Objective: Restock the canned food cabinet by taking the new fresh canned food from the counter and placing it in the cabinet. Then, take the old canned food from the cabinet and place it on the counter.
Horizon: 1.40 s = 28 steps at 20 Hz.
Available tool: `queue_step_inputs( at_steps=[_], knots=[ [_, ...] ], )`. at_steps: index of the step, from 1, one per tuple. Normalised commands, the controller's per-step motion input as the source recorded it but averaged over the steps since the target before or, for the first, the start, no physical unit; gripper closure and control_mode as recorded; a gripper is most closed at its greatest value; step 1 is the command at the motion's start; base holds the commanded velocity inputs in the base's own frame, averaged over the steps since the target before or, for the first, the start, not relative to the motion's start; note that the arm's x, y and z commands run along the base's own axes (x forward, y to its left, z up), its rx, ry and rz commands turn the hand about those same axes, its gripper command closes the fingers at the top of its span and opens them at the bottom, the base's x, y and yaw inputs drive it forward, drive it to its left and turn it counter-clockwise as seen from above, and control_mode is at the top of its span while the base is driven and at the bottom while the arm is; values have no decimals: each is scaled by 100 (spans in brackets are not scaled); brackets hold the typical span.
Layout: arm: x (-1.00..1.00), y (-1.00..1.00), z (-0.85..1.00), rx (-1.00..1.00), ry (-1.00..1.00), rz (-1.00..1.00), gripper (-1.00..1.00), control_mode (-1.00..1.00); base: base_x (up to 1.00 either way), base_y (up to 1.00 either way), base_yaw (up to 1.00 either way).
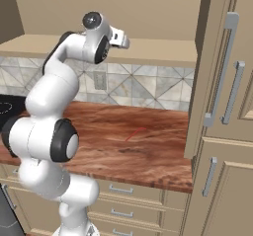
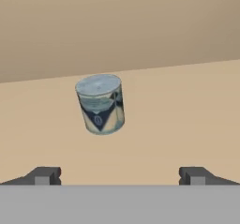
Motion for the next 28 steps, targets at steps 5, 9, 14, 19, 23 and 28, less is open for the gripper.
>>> queue_step_inputs(
  at_steps=[5, 9, 14, 19, 23, 28],
  knots=[
    [44, 3, 0, 0, 5, 0, -100, -100, 0, 0, 0],
    [39, 0, 0, 0, 2, 0, -100, -100, 0, 0, 0],
    [32, 4, -2, 0, 0, 0, -100, -100, 0, 0, 0],
    [24, 5, -16, 0, 0, 0, -100, -100, 0, 0, 0],
    [24, 6, -11, 0, 0, 0, -100, -100, 0, 0, 0],
    [27, 4, -2, 0, 0, 0, -100, -100, 0, 0, 0]
  ],
)
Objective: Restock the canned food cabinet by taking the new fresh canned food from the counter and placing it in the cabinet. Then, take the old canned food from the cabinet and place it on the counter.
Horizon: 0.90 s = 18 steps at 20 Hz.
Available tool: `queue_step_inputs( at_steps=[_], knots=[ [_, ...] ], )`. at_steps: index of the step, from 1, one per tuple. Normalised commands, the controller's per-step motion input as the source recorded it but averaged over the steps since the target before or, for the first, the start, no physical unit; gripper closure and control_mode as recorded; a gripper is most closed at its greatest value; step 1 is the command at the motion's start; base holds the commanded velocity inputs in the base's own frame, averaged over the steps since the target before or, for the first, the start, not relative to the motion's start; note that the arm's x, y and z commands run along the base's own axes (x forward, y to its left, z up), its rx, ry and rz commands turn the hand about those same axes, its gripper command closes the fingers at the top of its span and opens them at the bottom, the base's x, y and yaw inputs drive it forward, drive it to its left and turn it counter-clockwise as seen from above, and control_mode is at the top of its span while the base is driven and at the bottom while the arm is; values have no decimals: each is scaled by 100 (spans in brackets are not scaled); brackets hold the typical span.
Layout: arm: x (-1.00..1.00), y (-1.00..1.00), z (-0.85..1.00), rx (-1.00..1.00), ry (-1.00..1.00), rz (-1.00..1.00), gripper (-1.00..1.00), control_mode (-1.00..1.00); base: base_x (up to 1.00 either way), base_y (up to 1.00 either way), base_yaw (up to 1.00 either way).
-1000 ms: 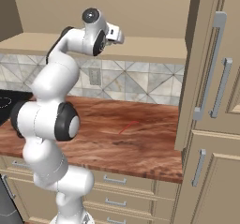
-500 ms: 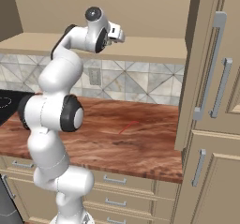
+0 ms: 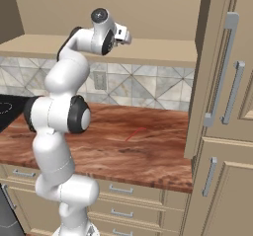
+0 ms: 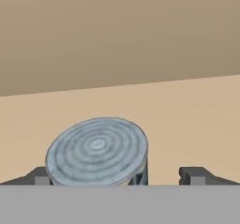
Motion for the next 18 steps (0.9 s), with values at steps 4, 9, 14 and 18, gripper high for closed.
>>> queue_step_inputs(
  at_steps=[4, 9, 14, 18],
  knots=[
    [23, 4, -1, -2, 0, 0, 100, -100, 0, 0, 0],
    [1, 0, 0, 0, 0, 0, 100, -100, 0, 0, 0],
    [0, 0, 0, 0, 0, 0, 100, -100, 0, 0, 0],
    [-24, 0, 0, 0, -5, 0, 100, -100, 0, 0, 0]
  ],
)
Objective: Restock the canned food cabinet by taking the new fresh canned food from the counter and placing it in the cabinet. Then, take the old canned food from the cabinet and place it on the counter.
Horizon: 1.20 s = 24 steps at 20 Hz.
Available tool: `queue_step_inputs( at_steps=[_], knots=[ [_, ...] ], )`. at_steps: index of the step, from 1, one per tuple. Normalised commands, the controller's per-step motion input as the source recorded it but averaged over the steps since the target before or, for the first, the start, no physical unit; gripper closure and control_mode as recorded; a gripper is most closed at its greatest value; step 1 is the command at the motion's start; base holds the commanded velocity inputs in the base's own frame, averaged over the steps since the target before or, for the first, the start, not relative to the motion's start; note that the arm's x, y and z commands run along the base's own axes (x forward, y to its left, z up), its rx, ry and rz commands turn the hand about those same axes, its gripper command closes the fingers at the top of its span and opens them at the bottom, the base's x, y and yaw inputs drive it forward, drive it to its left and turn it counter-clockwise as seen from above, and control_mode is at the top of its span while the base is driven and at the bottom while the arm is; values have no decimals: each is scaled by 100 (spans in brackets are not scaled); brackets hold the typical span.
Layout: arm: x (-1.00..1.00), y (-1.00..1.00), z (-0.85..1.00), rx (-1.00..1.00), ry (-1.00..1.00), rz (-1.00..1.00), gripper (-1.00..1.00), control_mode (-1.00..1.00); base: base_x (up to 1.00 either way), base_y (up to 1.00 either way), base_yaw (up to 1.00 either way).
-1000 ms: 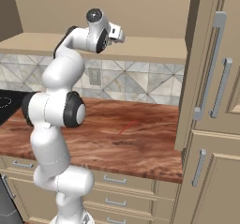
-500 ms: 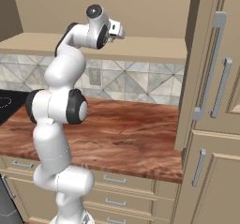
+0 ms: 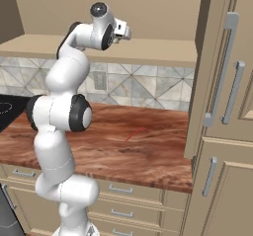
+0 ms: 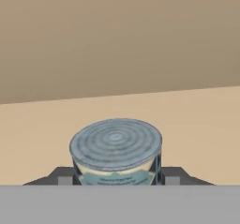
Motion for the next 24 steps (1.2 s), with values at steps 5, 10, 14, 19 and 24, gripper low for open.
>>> queue_step_inputs(
  at_steps=[5, 10, 14, 19, 24],
  knots=[
    [-76, 0, 1, 0, -26, 0, 100, -100, 0, 0, 0],
    [-95, -1, 23, 0, -33, 0, 100, -100, 0, 0, 0],
    [-100, -12, 32, 0, -24, 0, 100, -100, 0, 0, 0],
    [-100, -24, 53, 0, -7, 0, 100, -100, 0, 0, 0],
    [-100, -29, 43, 0, 2, 0, 100, -100, 0, 0, 0]
  ],
)
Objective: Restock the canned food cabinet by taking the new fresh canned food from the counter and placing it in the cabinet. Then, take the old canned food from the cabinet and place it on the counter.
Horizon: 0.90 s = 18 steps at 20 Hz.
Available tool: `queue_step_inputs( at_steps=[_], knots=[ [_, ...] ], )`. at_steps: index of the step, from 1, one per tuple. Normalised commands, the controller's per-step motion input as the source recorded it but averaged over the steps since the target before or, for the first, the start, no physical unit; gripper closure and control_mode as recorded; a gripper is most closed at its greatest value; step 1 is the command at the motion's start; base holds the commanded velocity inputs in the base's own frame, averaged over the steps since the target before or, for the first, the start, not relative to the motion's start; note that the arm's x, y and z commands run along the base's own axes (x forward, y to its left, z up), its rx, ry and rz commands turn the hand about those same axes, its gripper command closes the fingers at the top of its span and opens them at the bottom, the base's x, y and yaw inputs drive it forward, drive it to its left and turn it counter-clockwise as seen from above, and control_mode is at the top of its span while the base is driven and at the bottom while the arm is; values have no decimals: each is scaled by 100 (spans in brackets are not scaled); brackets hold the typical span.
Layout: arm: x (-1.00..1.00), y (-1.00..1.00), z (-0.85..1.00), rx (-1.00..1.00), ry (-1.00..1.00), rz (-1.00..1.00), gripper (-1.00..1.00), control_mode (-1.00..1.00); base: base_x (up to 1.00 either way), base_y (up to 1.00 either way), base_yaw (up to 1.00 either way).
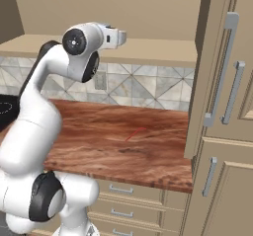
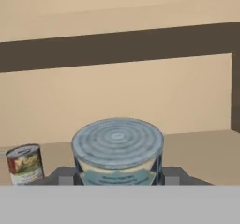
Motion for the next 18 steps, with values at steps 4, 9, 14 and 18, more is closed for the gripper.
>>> queue_step_inputs(
  at_steps=[4, 9, 14, 18],
  knots=[
    [-100, -11, 9, 0, 15, 0, 100, -100, 0, 0, 0],
    [-100, 0, -15, -5, 22, 6, 100, -100, 0, 0, 0],
    [-100, 31, -58, -7, 20, 4, 100, -100, 0, 0, 0],
    [-98, 81, -77, 0, 14, 3, 100, -100, 0, 0, 0]
  ],
)
